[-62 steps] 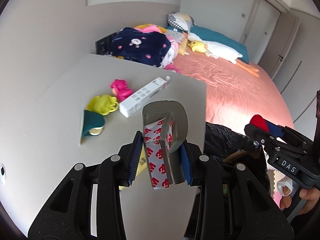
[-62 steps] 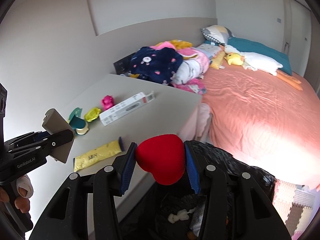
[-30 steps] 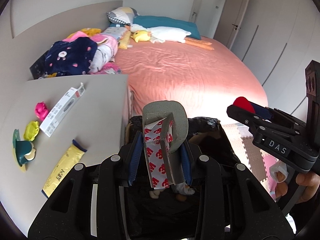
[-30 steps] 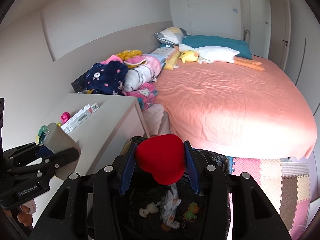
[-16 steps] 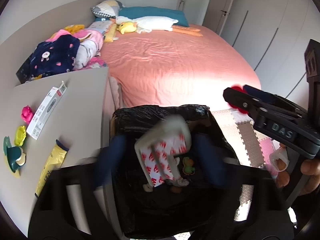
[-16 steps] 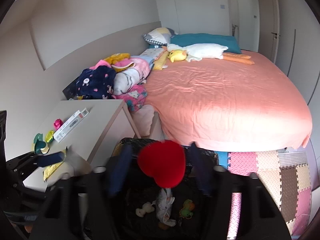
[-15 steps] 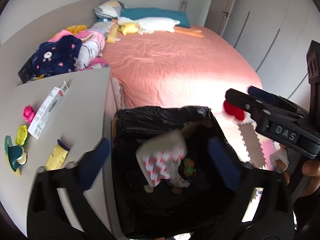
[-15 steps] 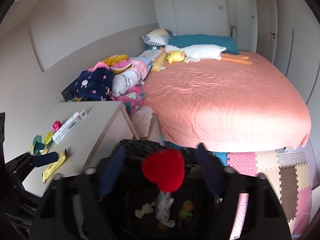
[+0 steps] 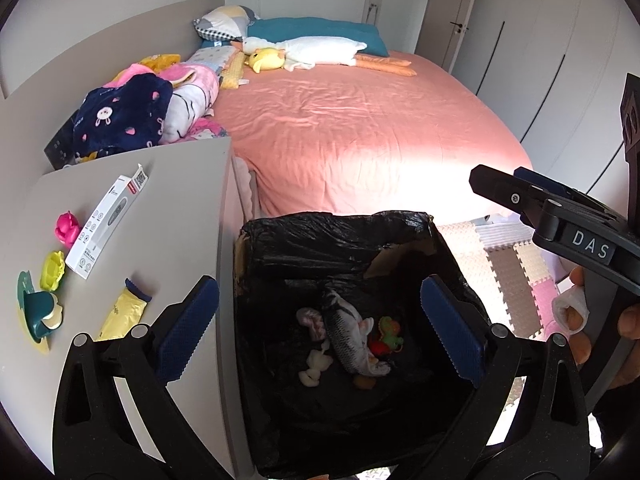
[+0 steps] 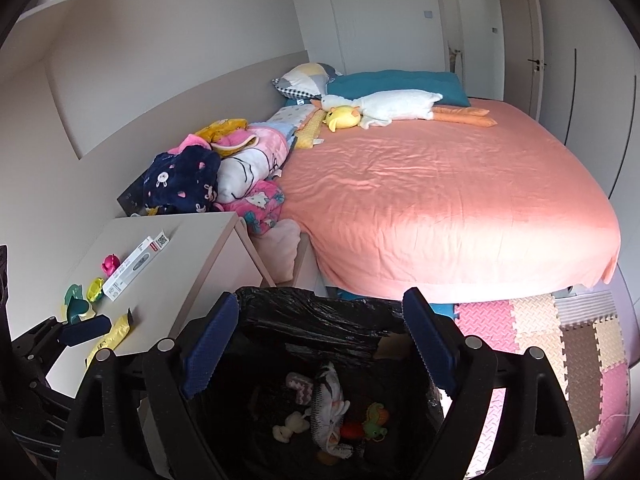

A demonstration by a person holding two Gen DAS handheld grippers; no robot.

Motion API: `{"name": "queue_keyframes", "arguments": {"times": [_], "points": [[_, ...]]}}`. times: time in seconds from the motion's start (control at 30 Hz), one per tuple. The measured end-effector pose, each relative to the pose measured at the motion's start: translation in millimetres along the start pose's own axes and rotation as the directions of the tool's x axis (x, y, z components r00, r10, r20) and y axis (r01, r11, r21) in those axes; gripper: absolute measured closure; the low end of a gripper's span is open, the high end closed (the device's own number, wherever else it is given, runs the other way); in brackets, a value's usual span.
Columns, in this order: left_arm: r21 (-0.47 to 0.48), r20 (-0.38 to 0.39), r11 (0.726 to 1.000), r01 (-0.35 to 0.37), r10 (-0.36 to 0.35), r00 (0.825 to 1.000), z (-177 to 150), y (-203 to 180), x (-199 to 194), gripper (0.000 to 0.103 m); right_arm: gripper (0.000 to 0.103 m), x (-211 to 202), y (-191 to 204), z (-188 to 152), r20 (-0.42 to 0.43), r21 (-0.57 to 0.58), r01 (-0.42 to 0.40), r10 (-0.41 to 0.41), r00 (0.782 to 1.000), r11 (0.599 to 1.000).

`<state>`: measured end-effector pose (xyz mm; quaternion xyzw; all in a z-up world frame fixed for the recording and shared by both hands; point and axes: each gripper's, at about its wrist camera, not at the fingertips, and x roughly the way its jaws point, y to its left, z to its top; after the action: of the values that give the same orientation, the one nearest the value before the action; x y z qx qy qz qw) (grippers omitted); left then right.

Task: Collect trash
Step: 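Grasp the yellow snack wrapper on the desk with the left tool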

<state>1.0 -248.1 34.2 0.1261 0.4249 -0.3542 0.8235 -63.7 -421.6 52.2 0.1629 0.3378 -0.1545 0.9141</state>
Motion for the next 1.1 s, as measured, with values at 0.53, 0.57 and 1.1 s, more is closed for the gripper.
{"name": "queue_keyframes", "arguments": {"times": [0.53,0.57,1.1], "points": [[-0.054,-0.008,0.995,-0.08,0.08,0.997,-18.4,33.4,-7.9,0.006,0.019,17.8,33.2,-3.4,-0.038,-0.037,-0.058,0.056,0.998,0.998],[-0.059,-0.01,0.995,-0.086,0.085,0.996,-19.8,36.0,-8.4,0.006,0.019,19.2,36.6,-3.6,-0.04,-0.041,-0.062,0.06,0.997,0.997],[-0.17,-0.044,0.97,-0.175,0.17,0.984,-45.7,101.8,-9.3,0.006,0.019,46.8,93.9,-11.9,-0.112,-0.108,-0.144,0.132,0.985,0.984]]}}
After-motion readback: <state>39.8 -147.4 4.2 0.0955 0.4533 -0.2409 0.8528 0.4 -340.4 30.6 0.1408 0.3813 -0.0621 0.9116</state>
